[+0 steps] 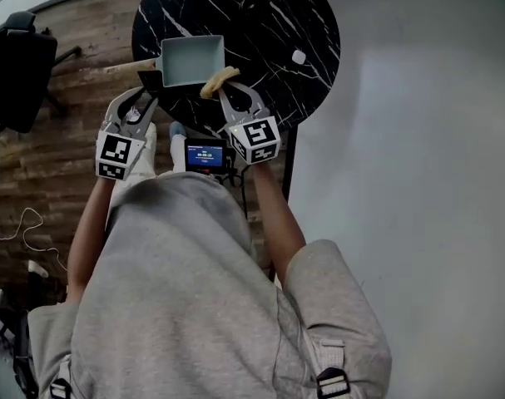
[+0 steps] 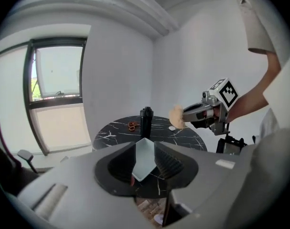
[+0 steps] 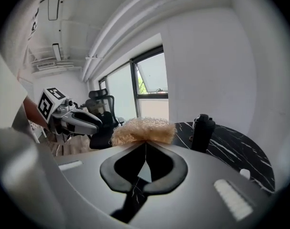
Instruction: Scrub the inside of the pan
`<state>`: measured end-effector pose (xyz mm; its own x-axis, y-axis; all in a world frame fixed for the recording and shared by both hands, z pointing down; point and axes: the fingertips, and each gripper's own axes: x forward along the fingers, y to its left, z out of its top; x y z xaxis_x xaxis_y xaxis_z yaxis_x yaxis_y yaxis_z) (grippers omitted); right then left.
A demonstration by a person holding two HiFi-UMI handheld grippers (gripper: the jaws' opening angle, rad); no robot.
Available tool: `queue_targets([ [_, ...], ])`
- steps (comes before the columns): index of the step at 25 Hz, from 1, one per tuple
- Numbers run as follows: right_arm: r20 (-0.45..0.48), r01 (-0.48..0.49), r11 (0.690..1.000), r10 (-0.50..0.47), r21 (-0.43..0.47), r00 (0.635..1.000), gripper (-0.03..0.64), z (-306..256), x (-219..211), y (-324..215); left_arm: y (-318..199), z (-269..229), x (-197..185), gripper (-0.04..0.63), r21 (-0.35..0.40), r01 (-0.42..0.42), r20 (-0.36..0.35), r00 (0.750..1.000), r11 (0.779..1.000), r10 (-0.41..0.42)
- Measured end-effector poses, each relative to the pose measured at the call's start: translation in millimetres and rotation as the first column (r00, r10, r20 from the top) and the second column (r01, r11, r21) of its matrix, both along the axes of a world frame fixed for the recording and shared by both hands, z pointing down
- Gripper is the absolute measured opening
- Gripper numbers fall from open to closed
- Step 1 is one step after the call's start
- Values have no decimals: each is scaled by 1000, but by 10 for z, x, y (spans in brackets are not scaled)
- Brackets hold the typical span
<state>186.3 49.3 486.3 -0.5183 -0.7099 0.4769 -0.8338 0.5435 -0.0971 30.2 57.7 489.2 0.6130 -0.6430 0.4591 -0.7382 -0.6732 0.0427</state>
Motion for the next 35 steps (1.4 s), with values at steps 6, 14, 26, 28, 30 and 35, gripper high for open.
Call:
queue_targets([
  [6,33,6,999,-7,36,999,17,-222,43,523,741,-169,-83,106,42,58,30,998,997,-59],
  [14,43,-16,990,10,140,999,14,-718,-459,1381,1445,-542,-554,103,142,96,-54,995,985,-89],
  [26,-11,-87,983,90,163,996,15,-1098,-822,2927,2927,-575,-710,100,142,-64,-116,990,988,80],
  [28,-19,-80,978,85,191,996,15,-1135,-767,3019,3008,-691,-564,101,168,-97,-128,985,981,119],
  [30,-29,-63,974,71,218,997,15,-1166,-668,3050,3025,-831,-360,102,197,-130,-136,978,972,159],
  [35,-22,-47,963,55,265,998,15,-1485,-625,3337,3312,-1366,-106,104,256,-162,-178,961,953,211],
])
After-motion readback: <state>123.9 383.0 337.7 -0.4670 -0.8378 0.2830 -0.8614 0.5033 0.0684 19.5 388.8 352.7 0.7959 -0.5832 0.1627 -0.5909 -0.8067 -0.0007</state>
